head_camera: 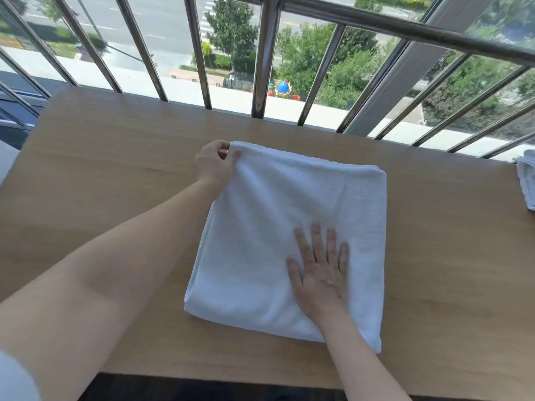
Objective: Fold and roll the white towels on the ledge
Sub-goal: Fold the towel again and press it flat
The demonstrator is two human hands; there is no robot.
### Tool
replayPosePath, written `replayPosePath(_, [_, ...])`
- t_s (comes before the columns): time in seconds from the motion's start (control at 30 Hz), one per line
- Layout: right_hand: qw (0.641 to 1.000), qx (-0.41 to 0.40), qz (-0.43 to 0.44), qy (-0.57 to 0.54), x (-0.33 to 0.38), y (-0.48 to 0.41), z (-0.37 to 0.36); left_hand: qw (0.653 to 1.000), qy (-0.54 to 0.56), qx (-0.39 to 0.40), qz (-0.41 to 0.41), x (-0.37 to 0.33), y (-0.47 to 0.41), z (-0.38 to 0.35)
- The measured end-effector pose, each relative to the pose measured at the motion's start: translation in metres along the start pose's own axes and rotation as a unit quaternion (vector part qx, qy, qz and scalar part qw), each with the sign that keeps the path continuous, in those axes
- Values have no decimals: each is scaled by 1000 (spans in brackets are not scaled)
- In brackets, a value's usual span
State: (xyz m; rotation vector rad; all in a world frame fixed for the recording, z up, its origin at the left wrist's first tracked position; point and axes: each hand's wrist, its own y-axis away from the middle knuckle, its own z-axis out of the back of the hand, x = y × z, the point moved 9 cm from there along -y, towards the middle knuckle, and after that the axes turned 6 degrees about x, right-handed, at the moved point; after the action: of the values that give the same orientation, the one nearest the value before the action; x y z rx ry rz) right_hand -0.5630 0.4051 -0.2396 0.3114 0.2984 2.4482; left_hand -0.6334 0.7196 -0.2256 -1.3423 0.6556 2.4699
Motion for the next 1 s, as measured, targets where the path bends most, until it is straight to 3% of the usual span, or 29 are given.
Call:
replayPosePath(0.23, [1000, -5, -20, 11, 1, -1, -2, 983, 23, 184, 4, 19, 9, -19])
replayPosePath(0.5, [999, -30, -16, 24, 1, -1, -5, 995, 65, 77, 25, 30, 31, -1])
replayPosePath(0.73, [999, -13, -28, 26, 0, -3, -7, 978, 101, 127, 130, 85, 129, 16])
replayPosePath(1.0, [999, 23, -35, 33, 5, -1, -5, 990, 58, 66, 112, 98, 149, 39])
